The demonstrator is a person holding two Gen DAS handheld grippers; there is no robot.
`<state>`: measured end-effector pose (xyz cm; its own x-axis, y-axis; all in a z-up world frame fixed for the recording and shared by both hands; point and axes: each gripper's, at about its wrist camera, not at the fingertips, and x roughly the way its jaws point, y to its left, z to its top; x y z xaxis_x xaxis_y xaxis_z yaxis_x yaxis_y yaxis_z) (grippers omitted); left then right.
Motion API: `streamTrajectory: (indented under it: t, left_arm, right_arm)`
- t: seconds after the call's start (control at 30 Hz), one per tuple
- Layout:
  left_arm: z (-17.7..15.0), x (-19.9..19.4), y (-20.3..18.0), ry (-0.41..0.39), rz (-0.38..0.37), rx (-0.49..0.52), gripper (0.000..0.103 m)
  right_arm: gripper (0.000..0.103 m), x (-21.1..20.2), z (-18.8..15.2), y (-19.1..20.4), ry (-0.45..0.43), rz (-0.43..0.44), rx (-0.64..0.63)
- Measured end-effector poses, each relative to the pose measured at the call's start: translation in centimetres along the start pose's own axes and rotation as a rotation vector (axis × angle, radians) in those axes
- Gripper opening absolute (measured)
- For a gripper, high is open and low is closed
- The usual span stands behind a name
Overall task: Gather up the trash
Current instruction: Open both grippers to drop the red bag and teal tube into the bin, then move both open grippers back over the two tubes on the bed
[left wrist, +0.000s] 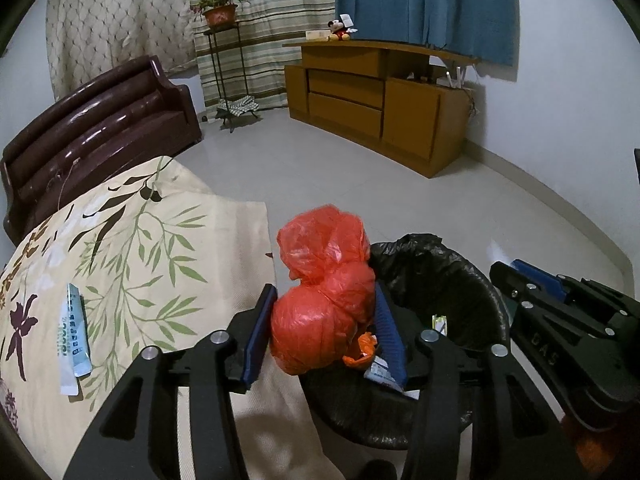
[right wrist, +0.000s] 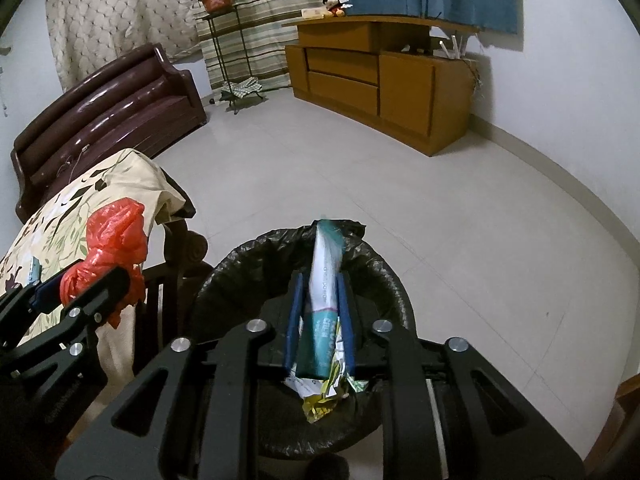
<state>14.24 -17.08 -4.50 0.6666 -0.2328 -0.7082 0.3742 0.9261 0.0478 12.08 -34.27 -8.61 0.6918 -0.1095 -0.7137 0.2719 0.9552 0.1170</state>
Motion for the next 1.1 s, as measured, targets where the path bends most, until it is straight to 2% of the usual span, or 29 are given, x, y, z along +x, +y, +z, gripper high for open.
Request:
streamTrajectory:
  t: [0.1, 0.2, 0.9, 1.1]
  left_arm:
    - [0.0, 0.0, 0.2, -0.005, 0.003, -0.01, 0.059]
    - [0.0, 0.1, 0.4, -0.007, 0.004, -0.018, 0.062]
    - [-0.3, -2.0, 2.5, -0.04, 0.033, -0.046, 0.068]
    - [-0.5, -3.3, 4.0, -0.051, 0.053, -0.066, 0.068]
  right_arm:
    - [0.031, 0.0, 0.0, 0.0, -0.004, -0.007, 0.006]
    - [0.033, -0.1, 0.0, 0.0, -0.006, -0.01, 0.01]
    - [0.055, -1.0, 0.0, 1.0, -0.029, -0.024, 0.012]
    - [0.055, -1.5, 0.0, 2.3, -0.035, -0.011, -0.002]
